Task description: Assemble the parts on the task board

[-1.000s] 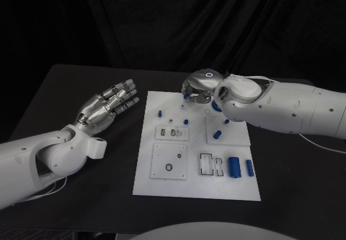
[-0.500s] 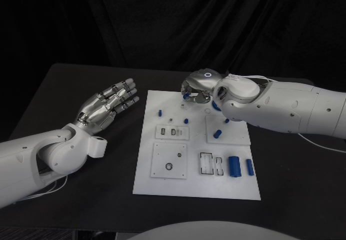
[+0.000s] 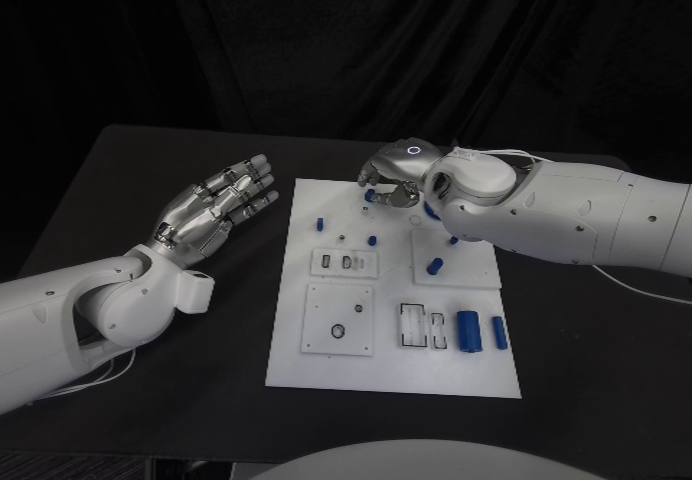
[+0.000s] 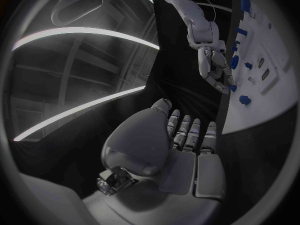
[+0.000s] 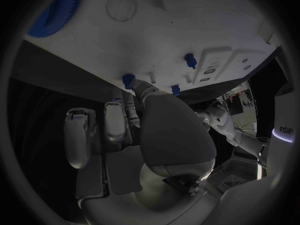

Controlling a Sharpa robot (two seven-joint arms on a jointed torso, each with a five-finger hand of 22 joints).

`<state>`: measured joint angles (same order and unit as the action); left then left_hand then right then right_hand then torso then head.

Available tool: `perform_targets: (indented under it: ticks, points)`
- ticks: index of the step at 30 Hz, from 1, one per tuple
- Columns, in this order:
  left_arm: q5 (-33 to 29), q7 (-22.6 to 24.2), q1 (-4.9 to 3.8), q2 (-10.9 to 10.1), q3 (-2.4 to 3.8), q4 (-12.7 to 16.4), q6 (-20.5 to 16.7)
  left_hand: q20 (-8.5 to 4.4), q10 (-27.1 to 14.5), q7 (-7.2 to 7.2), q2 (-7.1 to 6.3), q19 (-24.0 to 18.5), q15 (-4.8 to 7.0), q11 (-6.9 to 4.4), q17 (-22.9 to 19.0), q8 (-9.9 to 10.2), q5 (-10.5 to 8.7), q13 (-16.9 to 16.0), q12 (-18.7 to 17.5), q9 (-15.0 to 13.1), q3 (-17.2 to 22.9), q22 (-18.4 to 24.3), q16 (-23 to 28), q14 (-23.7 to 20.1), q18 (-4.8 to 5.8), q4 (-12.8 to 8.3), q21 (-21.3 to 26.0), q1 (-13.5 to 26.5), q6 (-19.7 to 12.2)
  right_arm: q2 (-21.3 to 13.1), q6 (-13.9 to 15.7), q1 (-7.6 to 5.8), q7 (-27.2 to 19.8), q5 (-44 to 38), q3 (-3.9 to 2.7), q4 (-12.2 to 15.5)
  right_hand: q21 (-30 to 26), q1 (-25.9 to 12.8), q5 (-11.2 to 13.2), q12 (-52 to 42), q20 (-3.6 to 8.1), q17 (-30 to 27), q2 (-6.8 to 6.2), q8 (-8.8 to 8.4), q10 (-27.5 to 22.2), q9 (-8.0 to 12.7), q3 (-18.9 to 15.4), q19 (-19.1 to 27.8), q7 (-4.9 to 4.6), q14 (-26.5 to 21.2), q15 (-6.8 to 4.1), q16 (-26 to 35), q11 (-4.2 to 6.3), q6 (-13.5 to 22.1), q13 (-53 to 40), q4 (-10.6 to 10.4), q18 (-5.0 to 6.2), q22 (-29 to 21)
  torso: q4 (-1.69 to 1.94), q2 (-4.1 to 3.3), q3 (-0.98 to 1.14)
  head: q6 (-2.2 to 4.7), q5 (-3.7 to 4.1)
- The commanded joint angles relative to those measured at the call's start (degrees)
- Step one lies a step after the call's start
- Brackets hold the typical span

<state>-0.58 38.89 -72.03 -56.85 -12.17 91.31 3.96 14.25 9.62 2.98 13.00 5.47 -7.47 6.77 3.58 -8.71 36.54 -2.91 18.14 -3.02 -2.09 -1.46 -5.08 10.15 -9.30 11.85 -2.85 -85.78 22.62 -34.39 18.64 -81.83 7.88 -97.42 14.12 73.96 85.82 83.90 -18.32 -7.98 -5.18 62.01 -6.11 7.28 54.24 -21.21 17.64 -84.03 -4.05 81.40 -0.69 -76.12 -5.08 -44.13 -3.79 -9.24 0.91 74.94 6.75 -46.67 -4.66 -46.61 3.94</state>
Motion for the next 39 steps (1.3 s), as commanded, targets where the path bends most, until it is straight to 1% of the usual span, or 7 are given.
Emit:
perform_targets:
  ticks: [1,10,18,22,25,28,39]
  points:
    - [0.1,3.3,-0.10,0.1,0.04,0.1,0.5,0.35,-0.4,-0.04,0.36,0.0,-0.31,0.14,0.0,0.2,0.28,0.1,-0.1,0.0,0.4,0.0,-0.2,-0.2,-1.12,0.0,-0.1,-0.4,-0.2,0.0,-2.5,0.16,3.0,-0.5,-0.03,-0.4,-1.1,0.1,0.8,2.2,-0.65,-1.5,-0.71,-2.55,-5.0,1.6,-0.5,0.5,1.35,-1.0,0.16,1.0,-0.28,3.4,-0.1,0.6,1.22,9.3,0.03,-0.01,-0.01,-0.04,0.07]
    - [0.1,3.3,-0.09,-0.2,0.04,0.1,0.4,0.35,-0.4,-0.04,0.36,0.0,-0.31,0.14,0.0,0.2,0.28,0.1,-0.1,0.0,0.4,0.0,-0.2,-0.2,-1.12,0.0,-0.1,-0.4,-0.2,-1.8,6.0,-0.21,1.8,-0.5,-0.31,1.1,-3.4,-0.3,1.9,2.8,-0.89,-3.7,0.35,-4.04,-12.8,7.4,-3.6,2.5,2.91,-2.4,0.34,2.5,-0.33,14.4,-0.4,2.2,1.93,7.5,0.04,-0.04,0.02,0.18,0.16]
    - [0.1,3.1,-0.09,-0.6,0.04,0.3,0.3,0.35,-0.4,-0.04,0.36,0.0,-0.31,0.14,0.0,0.2,0.28,0.1,-0.1,0.0,0.4,0.0,-0.2,-0.2,-1.12,0.0,-0.1,-0.4,-0.2,-8.7,9.6,-3.86,1.8,-0.5,-0.52,8.6,-3.1,0.0,0.8,-6.9,-0.36,-2.9,1.77,-1.82,-3.5,6.3,-3.8,1.7,-0.07,-1.9,-0.24,2.1,0.47,4.5,-3.3,2.4,1.71,8.4,-0.17,0.05,0.09,0.07,0.22]
    - [0.1,3.0,-0.08,-0.7,0.04,0.4,0.2,0.35,-0.4,-0.04,0.36,0.0,-0.31,0.14,0.0,0.2,0.28,0.1,-0.1,0.0,0.4,0.0,-0.2,-0.2,-1.12,0.0,-0.1,-0.4,-0.2,-13.3,7.7,-5.21,2.3,-0.5,-0.46,12.4,-4.8,0.3,1.3,-16.9,0.87,-6.5,1.43,0.43,4.9,5.7,-4.1,3.2,-1.00,-3.5,-1.87,4.6,2.82,-1.4,-9.0,2.7,2.23,7.1,-0.31,0.12,0.05,0.09,0.71]
    - [0.1,3.0,-0.08,-0.7,0.04,0.4,0.1,0.40,-0.4,-0.03,0.35,0.1,-0.35,0.16,0.0,0.1,0.29,0.1,-0.1,0.0,0.6,-0.1,-0.2,-0.1,-1.12,0.0,-0.2,-0.3,-0.1,-16.2,5.5,-5.66,2.5,0.3,-0.24,14.0,-8.1,-1.4,3.1,-42.4,2.30,-11.8,1.25,0.15,1.0,5.9,-5.3,5.5,-0.45,-5.5,-2.83,9.2,4.50,-4.5,-30.4,1.2,2.90,4.9,-0.22,0.05,0.04,0.23,0.97]
    - [0.1,2.9,-0.08,-0.7,0.04,0.3,0.2,0.40,-0.4,-0.03,0.35,0.1,-0.35,0.16,0.0,0.1,0.29,0.1,-0.1,0.0,0.6,-0.1,-0.2,-0.1,-1.12,0.0,-0.2,-0.3,-0.1,-18.3,2.7,-5.78,3.3,1.5,-0.10,14.7,-6.3,-2.9,3.5,-70.3,2.16,2.2,1.49,-0.73,15.8,6.0,-5.7,3.3,-0.60,-0.8,-2.58,0.8,4.86,-5.4,-65.1,-1.0,2.25,7.0,-0.12,0.04,0.00,0.38,1.03]
    - [0.1,2.6,-0.07,-0.4,0.05,0.0,0.5,0.42,-0.3,0.00,0.36,0.0,-0.37,0.17,0.0,0.1,0.31,0.0,0.0,0.0,0.7,0.0,-0.3,-0.1,-1.12,0.0,-0.1,-0.3,-0.1,-22.4,-1.6,-3.00,6.7,0.1,0.05,14.6,-3.8,-6.7,7.0,-82.0,0.30,28.0,1.52,-2.01,35.8,6.0,-8.7,1.3,-2.36,8.6,-0.85,-13.9,3.60,-7.2,-86.2,-4.4,1.49,9.9,-0.03,-0.09,0.00,0.08,0.92]
